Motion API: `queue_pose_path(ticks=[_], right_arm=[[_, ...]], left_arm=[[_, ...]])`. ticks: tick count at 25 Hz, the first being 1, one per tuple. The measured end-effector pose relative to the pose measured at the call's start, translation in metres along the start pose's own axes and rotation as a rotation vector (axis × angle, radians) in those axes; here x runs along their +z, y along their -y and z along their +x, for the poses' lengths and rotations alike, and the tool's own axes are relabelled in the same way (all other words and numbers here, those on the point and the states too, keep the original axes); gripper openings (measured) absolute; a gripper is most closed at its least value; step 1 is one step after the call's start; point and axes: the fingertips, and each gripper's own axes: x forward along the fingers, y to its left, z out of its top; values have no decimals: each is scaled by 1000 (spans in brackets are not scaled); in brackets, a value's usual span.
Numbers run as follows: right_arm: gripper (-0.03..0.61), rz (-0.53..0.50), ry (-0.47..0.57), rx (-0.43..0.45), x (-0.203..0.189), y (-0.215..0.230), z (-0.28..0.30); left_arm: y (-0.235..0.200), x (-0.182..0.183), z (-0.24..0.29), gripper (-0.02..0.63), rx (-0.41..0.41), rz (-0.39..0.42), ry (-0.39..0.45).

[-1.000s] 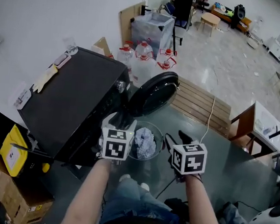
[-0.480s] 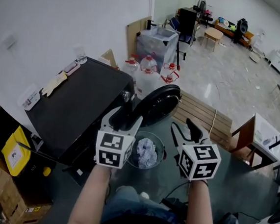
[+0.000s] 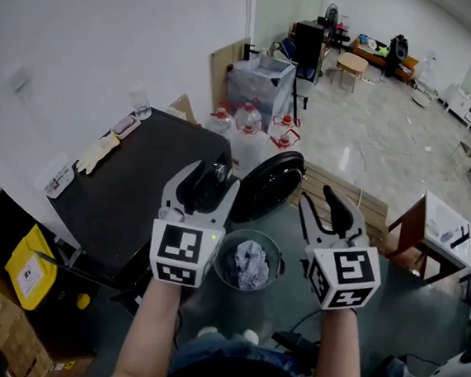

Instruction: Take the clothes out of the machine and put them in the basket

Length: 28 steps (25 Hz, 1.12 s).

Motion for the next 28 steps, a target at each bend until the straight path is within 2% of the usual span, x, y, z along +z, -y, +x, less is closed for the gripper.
queue_pose_path(ticks=[2,3,4,5,6,13,18,28], right_arm=[[130,-18,25,-37,18,-2,-5],[111,-16,42,-52,26,-3,-8],[79,-15,58,-63,35,-3,-10],[21,-17,70,-71,42,-4,-12],[2,-26,75,-75,47,-6,-12],[2,-94,111,-102,73,-26,-15],[0,-136,125,-135,82,-29,-19],[0,-143,124,-160,84,-28,-21]], left_arm=[[-11,9,-7,237,6,17,11],[-18,15,-11,206,21,26,24],[-26,22,-15,104,41,33,43],[-34,28,-18,2,60,36,63],[-41,34,-21,2,72,35,81],[-70,57,-39,2,78,54,146],[-75,64,-43,2,72,90,166],[-73,70,-41,2,63,129,181]])
